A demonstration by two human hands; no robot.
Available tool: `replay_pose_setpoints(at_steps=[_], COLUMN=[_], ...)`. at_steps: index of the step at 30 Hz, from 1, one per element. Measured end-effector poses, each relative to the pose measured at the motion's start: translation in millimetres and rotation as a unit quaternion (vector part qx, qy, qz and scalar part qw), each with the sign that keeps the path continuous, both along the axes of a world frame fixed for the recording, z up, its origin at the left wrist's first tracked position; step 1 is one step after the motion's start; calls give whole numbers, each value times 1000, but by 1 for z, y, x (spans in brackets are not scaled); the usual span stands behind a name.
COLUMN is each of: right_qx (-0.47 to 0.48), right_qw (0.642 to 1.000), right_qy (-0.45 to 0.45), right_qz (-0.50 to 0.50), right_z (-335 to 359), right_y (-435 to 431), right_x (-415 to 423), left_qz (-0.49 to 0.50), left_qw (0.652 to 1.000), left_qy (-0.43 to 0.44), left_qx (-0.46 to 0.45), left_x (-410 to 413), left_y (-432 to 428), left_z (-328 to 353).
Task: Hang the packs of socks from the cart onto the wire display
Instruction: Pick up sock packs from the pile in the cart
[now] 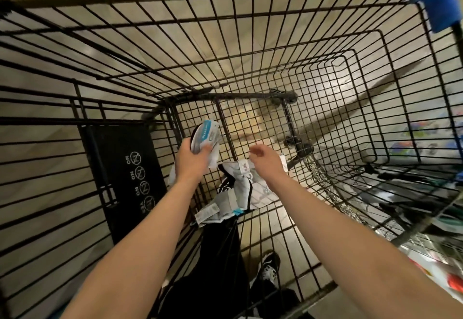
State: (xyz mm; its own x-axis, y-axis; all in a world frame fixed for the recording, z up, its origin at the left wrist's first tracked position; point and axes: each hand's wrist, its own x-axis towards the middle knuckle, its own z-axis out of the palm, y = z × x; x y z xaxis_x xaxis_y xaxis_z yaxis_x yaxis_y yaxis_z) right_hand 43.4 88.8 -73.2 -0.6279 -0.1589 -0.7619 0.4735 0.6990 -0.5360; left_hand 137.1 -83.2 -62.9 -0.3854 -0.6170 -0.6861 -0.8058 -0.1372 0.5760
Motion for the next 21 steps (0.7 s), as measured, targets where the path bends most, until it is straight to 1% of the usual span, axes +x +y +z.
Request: replay_pose_setpoints(at_steps=[2, 4, 6, 8, 9, 10, 11, 12, 13, 14, 15, 16, 17, 19, 21], right_qx=[33, 80, 166, 239, 260, 271, 275, 280, 286, 291, 296, 293, 274, 235, 216], right_qw=[997, 987, 960, 923, 912, 910, 920, 937, 951, 956, 951, 943, 939, 943, 947], right_qy=[-7, 11, -2, -29, -35, -25, -11, -5, -14, -23, -38, -69, -99, -145, -125], right_qz=[68, 141, 225, 300, 316, 313, 280, 211, 113, 11, -77, -143, -182, -184, -202], right_z=[-18, -36, -47, -53, -54, -56, -59, -58, -56, -58, -60, -63, -71, -82, -88], right_y=[-1, -5, -8, -5, -1, 2, 4, 6, 6, 9, 11, 17, 23, 31, 30], right_x=[4, 7, 7, 7, 7, 8, 10, 10, 10, 9, 8, 8, 8, 9, 7], left_qz=[-50, -74, -75, -86, -90, -89, -88, -87, -89, -92, -95, -96, -98, -103, -104], left_qw=[998, 997, 997, 995, 994, 994, 994, 994, 994, 994, 993, 993, 993, 992, 991], left_qy=[-15, -17, -18, -24, -26, -27, -25, -24, -24, -26, -26, -20, -15, -2, 15], left_qx=[-30, -26, 12, 44, 54, 61, 65, 66, 64, 62, 61, 64, 68, 76, 86], left_x=[9, 15, 15, 13, 13, 11, 9, 8, 7, 5, 4, 2, 1, -2, -7], left_y=[4, 8, 12, 16, 19, 23, 27, 30, 33, 35, 37, 38, 39, 41, 42], left_z=[-9, -22, -34, -46, -52, -55, -57, -59, -60, -60, -60, -59, -61, -62, -64])
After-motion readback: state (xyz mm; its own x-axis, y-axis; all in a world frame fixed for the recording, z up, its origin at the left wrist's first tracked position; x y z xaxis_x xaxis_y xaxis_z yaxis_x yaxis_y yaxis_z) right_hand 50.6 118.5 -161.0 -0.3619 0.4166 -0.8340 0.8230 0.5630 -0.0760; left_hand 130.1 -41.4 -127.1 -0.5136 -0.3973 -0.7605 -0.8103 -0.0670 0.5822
